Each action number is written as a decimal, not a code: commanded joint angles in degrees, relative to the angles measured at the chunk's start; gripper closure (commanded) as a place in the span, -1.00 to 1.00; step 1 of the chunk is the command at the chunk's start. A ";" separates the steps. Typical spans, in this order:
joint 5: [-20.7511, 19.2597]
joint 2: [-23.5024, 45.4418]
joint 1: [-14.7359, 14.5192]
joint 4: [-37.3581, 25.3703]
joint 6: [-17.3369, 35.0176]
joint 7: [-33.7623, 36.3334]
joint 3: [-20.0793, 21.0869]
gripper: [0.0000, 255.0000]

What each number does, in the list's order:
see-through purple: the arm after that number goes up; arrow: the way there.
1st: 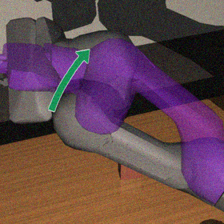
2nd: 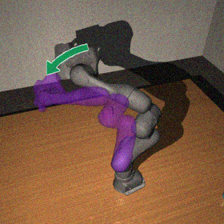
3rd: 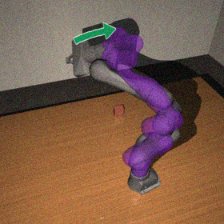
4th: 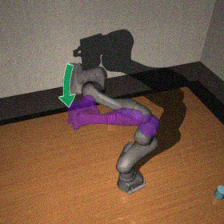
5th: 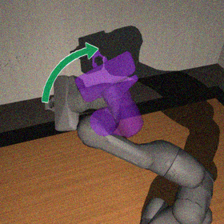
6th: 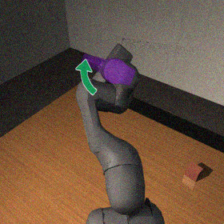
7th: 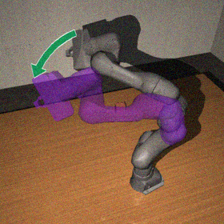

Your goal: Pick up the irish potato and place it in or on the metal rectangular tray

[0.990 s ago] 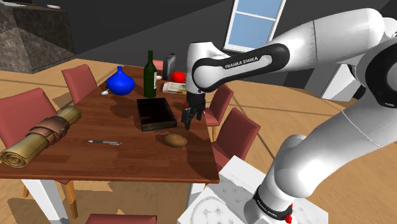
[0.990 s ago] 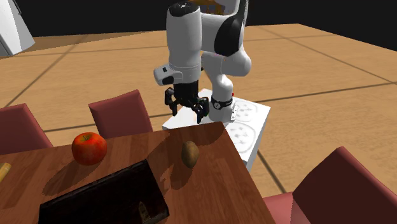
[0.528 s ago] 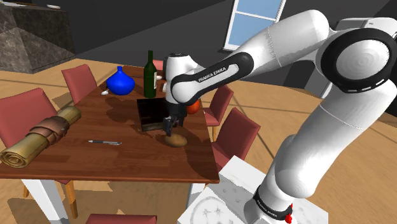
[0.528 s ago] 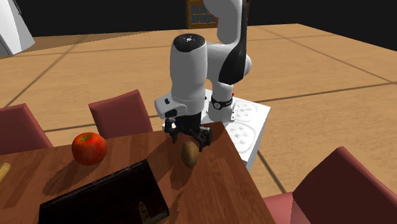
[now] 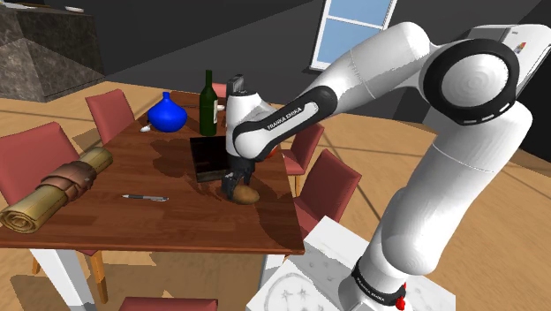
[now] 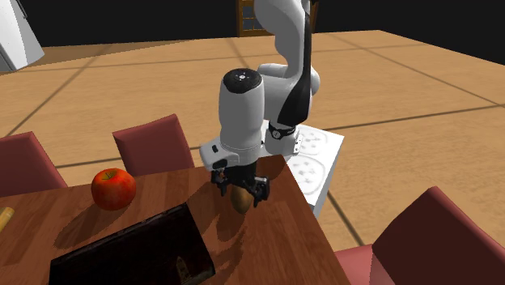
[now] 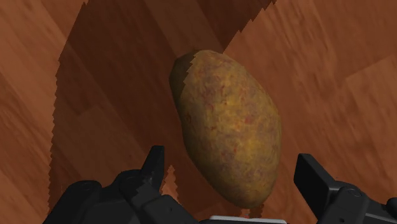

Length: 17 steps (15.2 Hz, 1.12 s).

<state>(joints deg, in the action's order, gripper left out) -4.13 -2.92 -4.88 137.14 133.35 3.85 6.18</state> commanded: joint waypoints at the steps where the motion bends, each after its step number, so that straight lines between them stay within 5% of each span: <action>1: -0.19 0.75 0.02 0.48 1.27 0.17 0.00 -1.00; 8: -0.19 0.75 0.02 0.48 1.26 0.17 0.00 -1.00; 9: -0.19 0.75 0.02 0.48 1.26 0.17 0.00 1.00; 17: -0.19 0.76 0.02 0.47 1.26 0.17 0.00 1.00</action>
<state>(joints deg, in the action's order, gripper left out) -4.33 -2.17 -4.85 137.58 134.63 4.02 6.17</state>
